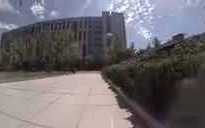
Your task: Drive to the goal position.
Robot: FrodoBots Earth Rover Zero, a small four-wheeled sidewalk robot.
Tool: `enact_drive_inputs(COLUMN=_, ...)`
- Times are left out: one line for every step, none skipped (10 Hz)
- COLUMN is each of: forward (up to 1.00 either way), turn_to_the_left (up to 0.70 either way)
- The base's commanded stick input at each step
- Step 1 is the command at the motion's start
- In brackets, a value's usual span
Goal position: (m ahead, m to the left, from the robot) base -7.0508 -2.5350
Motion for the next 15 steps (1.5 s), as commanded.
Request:
enact_drive_inputs(forward=0.70, turn_to_the_left=0.27)
enact_drive_inputs(forward=0.70, turn_to_the_left=0.27)
enact_drive_inputs(forward=0.70, turn_to_the_left=0.27)
enact_drive_inputs(forward=0.70, turn_to_the_left=0.27)
enact_drive_inputs(forward=0.70, turn_to_the_left=0.27)
enact_drive_inputs(forward=0.70, turn_to_the_left=0.27)
enact_drive_inputs(forward=0.70, turn_to_the_left=0.27)
enact_drive_inputs(forward=0.70, turn_to_the_left=0.27)
enact_drive_inputs(forward=0.70, turn_to_the_left=0.27)
enact_drive_inputs(forward=0.70, turn_to_the_left=0.27)
enact_drive_inputs(forward=0.70, turn_to_the_left=0.27)
enact_drive_inputs(forward=0.70, turn_to_the_left=0.27)
enact_drive_inputs(forward=0.70, turn_to_the_left=0.27)
enact_drive_inputs(forward=0.70, turn_to_the_left=0.27)
enact_drive_inputs(forward=0.70, turn_to_the_left=0.27)
